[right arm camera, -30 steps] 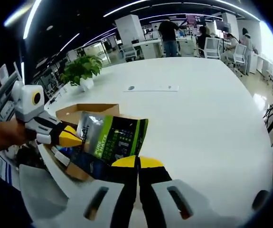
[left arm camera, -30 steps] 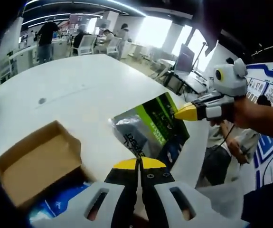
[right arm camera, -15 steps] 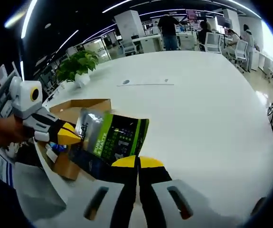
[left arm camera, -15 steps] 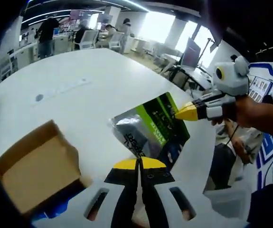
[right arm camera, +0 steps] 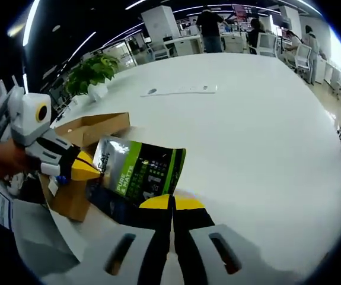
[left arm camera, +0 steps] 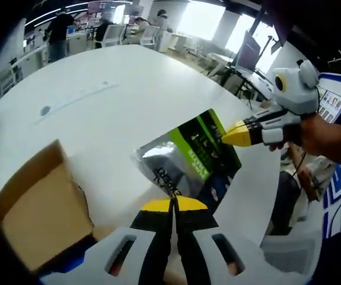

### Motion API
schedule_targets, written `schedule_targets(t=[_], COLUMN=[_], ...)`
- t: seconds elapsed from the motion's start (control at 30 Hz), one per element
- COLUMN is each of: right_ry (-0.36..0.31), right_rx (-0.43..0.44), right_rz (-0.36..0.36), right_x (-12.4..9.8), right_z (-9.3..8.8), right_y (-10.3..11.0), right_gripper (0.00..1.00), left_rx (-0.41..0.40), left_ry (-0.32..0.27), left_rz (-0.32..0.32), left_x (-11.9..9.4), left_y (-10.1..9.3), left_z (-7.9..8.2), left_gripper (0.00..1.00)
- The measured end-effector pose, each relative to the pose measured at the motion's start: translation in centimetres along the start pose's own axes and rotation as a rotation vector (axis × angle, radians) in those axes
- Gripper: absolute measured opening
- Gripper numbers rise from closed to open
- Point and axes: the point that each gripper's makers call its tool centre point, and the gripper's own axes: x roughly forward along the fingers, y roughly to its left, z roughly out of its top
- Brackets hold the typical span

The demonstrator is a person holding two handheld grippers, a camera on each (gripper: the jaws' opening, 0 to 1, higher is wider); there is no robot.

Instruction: Operate the shoe box by opening the lid, removing the specified soft item, and placing it in the target area until the item is outside and the box remains undamaged.

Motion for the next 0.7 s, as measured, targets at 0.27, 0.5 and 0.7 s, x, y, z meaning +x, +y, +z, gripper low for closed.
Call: schedule_targets(t=[0.27,0.5,0.7], right_ry=[0.023,0.044,0.053], right_rx=[0.006,0.003,0.003], right_rz=[0.001,-0.002,-0.001], right_x=[1.1,1.5,2.1], right_z=[-1.3,-2.2,-2.9], right_y=[-0.4,-0.7,-0.9], right_gripper=[0.00,0.00,0.00], left_rx=[-0.010,0.002,0.013], left_ry=[0.073,0.127,0.167], left_rz=[0.016,0.033,0.049], left_x=[1.0,1.8,2.6], left_y=[-0.2,0.0,0.3], left_z=[-1.2,-1.8,-2.5], left_gripper=[0.00,0.00,0.00])
